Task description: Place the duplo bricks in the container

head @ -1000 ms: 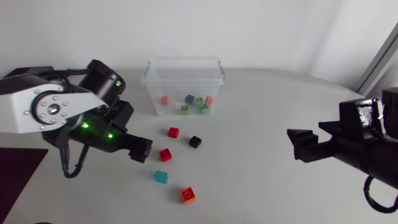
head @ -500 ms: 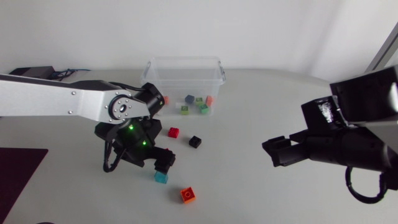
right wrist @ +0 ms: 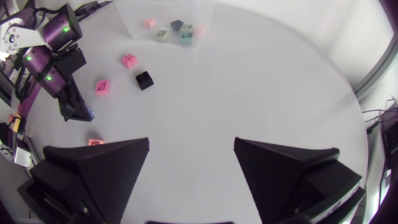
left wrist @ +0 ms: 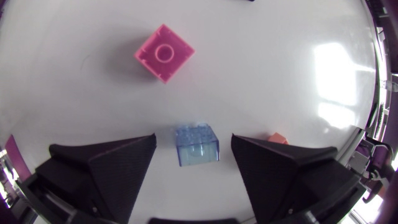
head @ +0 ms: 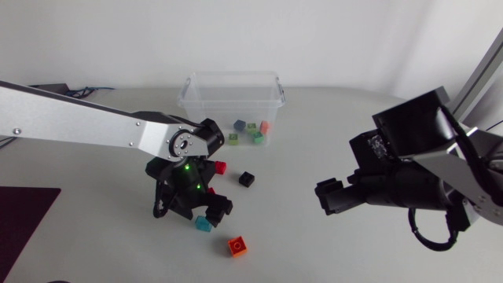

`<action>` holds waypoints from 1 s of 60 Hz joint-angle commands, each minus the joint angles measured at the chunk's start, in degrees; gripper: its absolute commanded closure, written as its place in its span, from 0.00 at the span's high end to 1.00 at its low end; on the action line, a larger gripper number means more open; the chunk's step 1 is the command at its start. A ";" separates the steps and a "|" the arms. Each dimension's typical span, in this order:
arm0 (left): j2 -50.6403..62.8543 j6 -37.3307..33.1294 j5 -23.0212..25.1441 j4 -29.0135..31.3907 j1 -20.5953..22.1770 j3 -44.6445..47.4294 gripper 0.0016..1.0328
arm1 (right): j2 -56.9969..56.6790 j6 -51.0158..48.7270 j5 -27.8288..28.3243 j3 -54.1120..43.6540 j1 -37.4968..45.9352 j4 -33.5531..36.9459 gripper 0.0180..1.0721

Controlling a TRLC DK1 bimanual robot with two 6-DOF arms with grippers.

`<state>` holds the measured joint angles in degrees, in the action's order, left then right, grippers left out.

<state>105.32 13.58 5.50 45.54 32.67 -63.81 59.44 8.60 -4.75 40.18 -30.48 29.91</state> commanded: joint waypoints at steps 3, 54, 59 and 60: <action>1.38 2.24 -0.58 0.16 -0.32 -0.26 0.65 | 1.91 1.24 -0.70 0.95 -0.99 -1.35 0.93; -7.41 -2.69 -1.01 2.63 -5.24 -0.26 0.31 | 14.83 2.47 4.14 4.55 -11.18 0.24 0.93; -11.36 -3.92 -1.01 3.15 -8.32 -2.28 0.31 | 20.36 2.83 5.63 8.68 -13.03 1.99 0.93; -11.98 -4.00 -1.01 3.15 -8.67 -2.55 0.31 | 21.42 2.91 6.07 9.47 -13.38 2.26 0.93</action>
<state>96.95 10.81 4.45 47.97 25.67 -63.88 77.17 9.72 0.32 46.52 -42.63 30.85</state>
